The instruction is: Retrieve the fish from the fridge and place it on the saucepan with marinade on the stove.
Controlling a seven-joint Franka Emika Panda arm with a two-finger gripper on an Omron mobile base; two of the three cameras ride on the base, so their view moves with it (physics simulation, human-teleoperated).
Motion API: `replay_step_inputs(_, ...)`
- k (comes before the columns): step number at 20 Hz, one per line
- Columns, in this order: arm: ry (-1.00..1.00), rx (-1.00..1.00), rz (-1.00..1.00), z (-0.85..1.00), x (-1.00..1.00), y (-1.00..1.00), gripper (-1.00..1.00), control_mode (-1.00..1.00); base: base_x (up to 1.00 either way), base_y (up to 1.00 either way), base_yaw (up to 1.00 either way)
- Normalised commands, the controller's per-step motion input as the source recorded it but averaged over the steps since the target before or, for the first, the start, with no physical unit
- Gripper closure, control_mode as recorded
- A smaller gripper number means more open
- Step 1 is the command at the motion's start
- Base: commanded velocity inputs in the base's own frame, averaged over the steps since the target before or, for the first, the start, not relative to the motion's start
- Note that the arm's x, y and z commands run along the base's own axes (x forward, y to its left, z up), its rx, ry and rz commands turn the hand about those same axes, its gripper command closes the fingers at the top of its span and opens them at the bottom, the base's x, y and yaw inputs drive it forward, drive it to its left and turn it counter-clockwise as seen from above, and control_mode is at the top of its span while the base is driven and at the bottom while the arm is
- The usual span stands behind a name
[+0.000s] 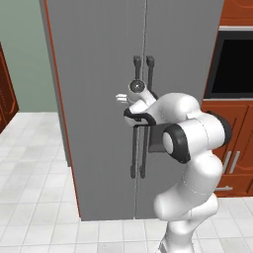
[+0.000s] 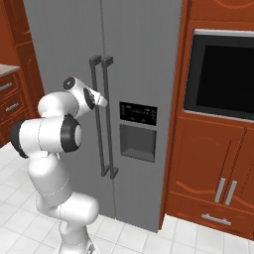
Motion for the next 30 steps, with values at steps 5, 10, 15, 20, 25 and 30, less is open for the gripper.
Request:
replay_step_inputs(5,0.00,0.00,0.00,0.00,-0.01,0.15,1.00,-1.00,0.00,0.00,0.00)
replay_step_inputs(10,0.05,0.00,0.00,0.00,-0.29,0.35,1.00,-1.00,0.00,0.00,0.00)
replay_step_inputs(15,0.09,0.00,0.00,0.00,-0.69,0.50,1.00,-1.00,0.00,0.00,0.00)
replay_step_inputs(20,0.06,0.00,0.00,0.00,-0.73,0.68,1.00,-1.00,0.00,0.00,0.00)
replay_step_inputs(25,0.06,0.01,0.00,0.00,-0.61,0.81,1.00,-1.00,0.00,0.00,0.00)
replay_step_inputs(30,0.08,0.03,0.00,0.00,-0.36,0.89,1.00,-1.00,0.00,0.00,0.00)
